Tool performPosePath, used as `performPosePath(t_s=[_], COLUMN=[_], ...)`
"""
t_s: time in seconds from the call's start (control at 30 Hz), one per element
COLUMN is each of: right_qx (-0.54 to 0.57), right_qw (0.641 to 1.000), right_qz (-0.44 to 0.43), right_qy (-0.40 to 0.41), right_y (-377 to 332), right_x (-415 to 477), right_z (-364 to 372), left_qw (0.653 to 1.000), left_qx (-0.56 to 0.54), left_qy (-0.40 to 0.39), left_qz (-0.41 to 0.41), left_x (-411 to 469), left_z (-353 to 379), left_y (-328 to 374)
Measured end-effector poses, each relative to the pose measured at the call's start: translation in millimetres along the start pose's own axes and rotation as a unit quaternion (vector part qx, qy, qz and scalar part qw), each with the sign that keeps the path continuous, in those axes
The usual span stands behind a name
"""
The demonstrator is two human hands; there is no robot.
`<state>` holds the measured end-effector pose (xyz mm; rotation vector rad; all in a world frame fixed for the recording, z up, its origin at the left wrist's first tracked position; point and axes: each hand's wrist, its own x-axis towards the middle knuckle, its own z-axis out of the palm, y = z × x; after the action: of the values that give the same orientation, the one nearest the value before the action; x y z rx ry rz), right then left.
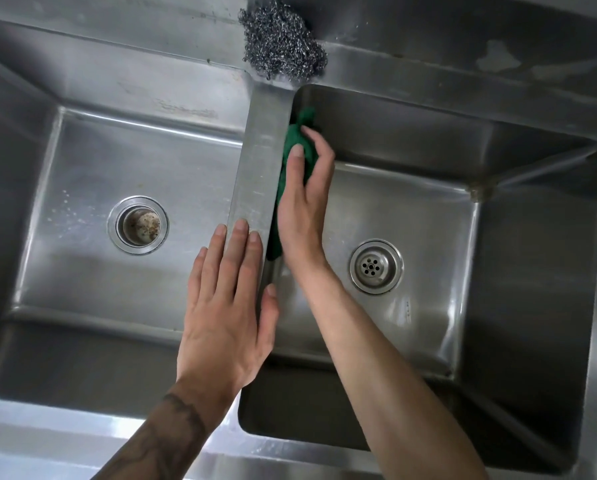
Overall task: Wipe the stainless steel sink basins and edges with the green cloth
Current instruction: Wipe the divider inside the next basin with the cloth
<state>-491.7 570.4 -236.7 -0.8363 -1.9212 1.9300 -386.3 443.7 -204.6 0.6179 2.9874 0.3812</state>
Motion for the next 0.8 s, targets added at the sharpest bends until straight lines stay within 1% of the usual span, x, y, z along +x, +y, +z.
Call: performPosePath(t_s=[0.07,0.13,0.2,0.27,0.33,0.4,0.5,0.57,0.6,0.67,0.8], right_qx=[0.017,0.01,-0.004,-0.028,-0.048,-0.042,-0.002,0.037,0.033,-0.012,-0.06], right_qw=[1.0,1.0,0.999,0.992,0.985,0.988,0.995,0.995,0.995,0.994,0.981], right_qz=[-0.023,-0.004,0.052,0.127,0.166,0.147,0.097,0.084,0.08,0.1,0.18], right_qy=[-0.004,0.0,-0.003,-0.01,-0.014,-0.015,-0.026,-0.044,-0.047,-0.034,-0.027], right_y=[4.1,19.4,38.6,63.1,72.4,60.8,39.7,39.3,42.3,53.3,66.2], right_x=[-12.3,-8.3,0.4,7.6,8.0,-4.2,-45.2,-76.9,-85.5,-82.4,-60.4], right_z=[-3.6,1.0,8.7,10.8,8.2,3.8,-7.7,-15.3,-16.3,-13.6,-9.4], left_qw=[1.0,1.0,1.0,1.0,1.0,1.0,1.0,1.0,1.0,1.0,1.0], left_qx=[-0.005,-0.011,-0.014,-0.012,-0.009,-0.012,-0.02,-0.018,-0.017,-0.018,-0.019], left_qy=[0.001,0.0,-0.001,0.0,-0.001,0.001,0.005,0.004,0.003,0.001,0.008], left_qz=[0.001,-0.001,0.0,0.002,0.002,0.002,0.002,0.0,-0.001,0.0,0.003], left_x=[-0.5,-1.0,0.1,1.5,0.9,0.1,0.7,1.3,0.9,0.0,0.0], left_z=[-0.2,-0.5,-0.2,0.1,0.2,-0.2,-0.3,-0.6,-0.5,-0.2,1.1], left_y=[0.0,0.3,0.0,-0.2,-0.5,-0.5,-0.3,0.2,0.1,-0.7,-1.9])
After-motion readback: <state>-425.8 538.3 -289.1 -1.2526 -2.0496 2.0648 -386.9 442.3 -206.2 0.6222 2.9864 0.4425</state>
